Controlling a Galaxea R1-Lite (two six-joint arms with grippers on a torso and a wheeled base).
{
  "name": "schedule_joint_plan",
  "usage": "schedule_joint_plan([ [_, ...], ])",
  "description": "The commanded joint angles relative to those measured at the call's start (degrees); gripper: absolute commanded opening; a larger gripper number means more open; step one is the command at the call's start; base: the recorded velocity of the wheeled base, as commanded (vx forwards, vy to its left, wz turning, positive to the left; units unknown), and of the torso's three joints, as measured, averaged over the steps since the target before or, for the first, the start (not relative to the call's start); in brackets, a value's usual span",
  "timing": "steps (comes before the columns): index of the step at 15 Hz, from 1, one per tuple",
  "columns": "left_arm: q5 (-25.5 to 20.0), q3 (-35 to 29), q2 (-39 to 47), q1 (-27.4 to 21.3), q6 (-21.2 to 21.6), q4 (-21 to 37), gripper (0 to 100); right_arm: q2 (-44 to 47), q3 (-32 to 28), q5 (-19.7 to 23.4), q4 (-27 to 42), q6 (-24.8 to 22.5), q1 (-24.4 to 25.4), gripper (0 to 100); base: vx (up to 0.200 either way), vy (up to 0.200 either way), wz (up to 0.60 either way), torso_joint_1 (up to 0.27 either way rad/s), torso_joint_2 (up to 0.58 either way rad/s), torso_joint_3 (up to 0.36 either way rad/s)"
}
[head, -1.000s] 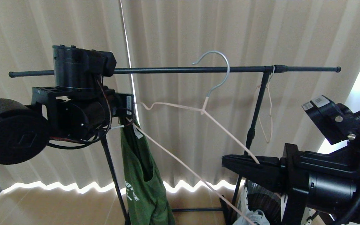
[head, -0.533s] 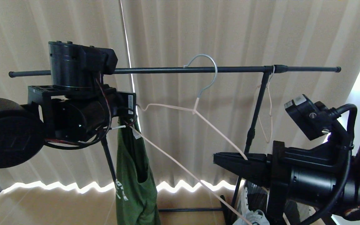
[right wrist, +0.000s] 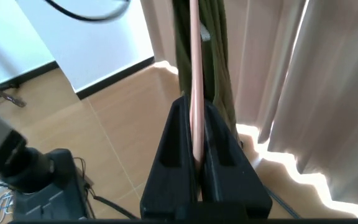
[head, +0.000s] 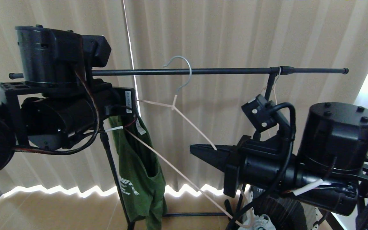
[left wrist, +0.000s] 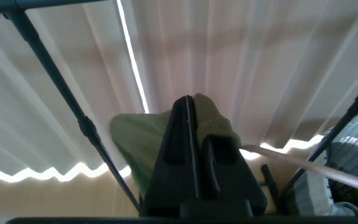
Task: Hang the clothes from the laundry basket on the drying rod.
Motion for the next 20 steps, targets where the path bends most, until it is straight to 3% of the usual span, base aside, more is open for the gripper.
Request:
schedule_joint_plan([
  [1, 0.01, 0.57, -1.9, -0.74, -0.1, -0.14, 0, 5.06, -2.54, -0.69, -0.23, 0.54, 0.0, 0, 0.0, 0.0, 0.0, 0.0, 0.0, 0.0],
  [6, -1.84, 1.71, -4.36, -5.67, -0.54, -0.23, 0, 8.67, -6.93, -1.13, -0.14, 1.15, -0.7, 0, 0.0, 0.0, 0.0, 0.0, 0.0, 0.0],
  [10, -8.96, 2.85, -5.15, -6.72, -0.54, -0.32, 0, 8.58, -7.19, -1.13, -0.14, 1.51, -1.93, 0, 0.0, 0.0, 0.0, 0.0, 0.0, 0.0],
  [11, -13.62, 4.44, -5.95, -6.72, -0.45, -0.49, 0, 8.49, -7.11, -1.22, -0.14, 1.68, -2.72, 0, 0.0, 0.0, 0.0, 0.0, 0.0, 0.0],
  [13, -17.39, 6.46, -6.47, -6.81, -0.19, -0.58, 0, 8.67, -7.28, -2.19, -0.23, 2.3, -2.9, 0, 0.0, 0.0, 0.0, 0.0, 0.0, 0.0],
  [20, -18.01, 10.94, -6.47, -7.51, 0.16, -2.34, 0, 6.82, -7.72, -2.72, -0.23, 2.38, -3.86, 0, 0.0, 0.0, 0.0, 0.0, 0.0, 0.0],
])
